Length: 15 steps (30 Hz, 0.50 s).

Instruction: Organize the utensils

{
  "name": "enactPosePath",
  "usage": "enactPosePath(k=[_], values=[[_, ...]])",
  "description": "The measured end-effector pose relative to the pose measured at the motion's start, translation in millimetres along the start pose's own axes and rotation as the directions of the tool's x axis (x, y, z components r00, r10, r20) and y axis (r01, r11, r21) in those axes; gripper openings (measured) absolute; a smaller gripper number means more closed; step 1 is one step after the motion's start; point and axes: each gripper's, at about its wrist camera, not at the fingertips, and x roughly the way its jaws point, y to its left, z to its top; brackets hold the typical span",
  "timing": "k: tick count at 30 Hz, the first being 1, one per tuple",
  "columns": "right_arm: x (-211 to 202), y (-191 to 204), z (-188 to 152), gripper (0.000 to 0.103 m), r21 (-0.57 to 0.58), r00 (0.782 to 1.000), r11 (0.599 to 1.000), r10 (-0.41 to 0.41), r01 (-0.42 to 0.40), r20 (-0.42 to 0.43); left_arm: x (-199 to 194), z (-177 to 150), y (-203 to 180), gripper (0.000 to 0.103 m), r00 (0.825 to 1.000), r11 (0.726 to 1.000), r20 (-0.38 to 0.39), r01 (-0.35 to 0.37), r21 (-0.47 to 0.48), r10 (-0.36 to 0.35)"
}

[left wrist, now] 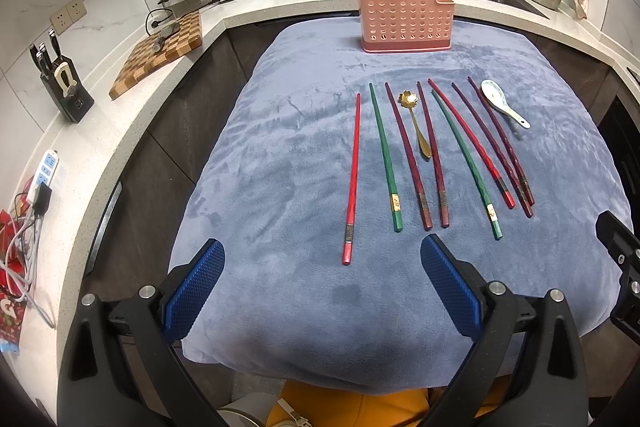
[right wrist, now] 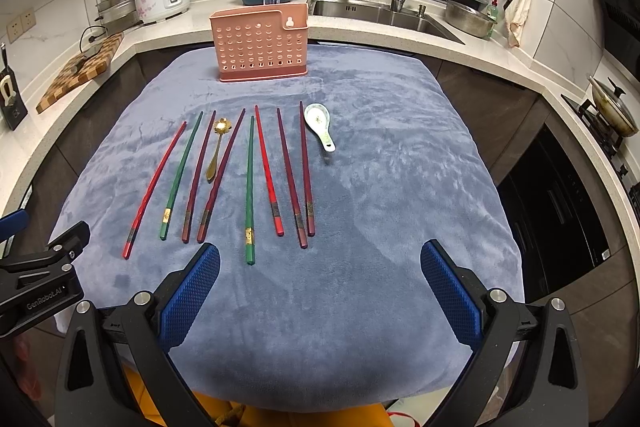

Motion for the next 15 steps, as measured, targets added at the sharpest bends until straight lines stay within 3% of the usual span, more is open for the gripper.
enactPosePath(k=[15], values=[[-2.4, -0.7, 1.3, 0.096, -0.001, 1.000, 1.000, 0.002, -0.002, 0.006, -5.5, 1.6, 1.2, 0.094, 1.000, 1.000, 0.005, -0.001, 0.001, 0.001]])
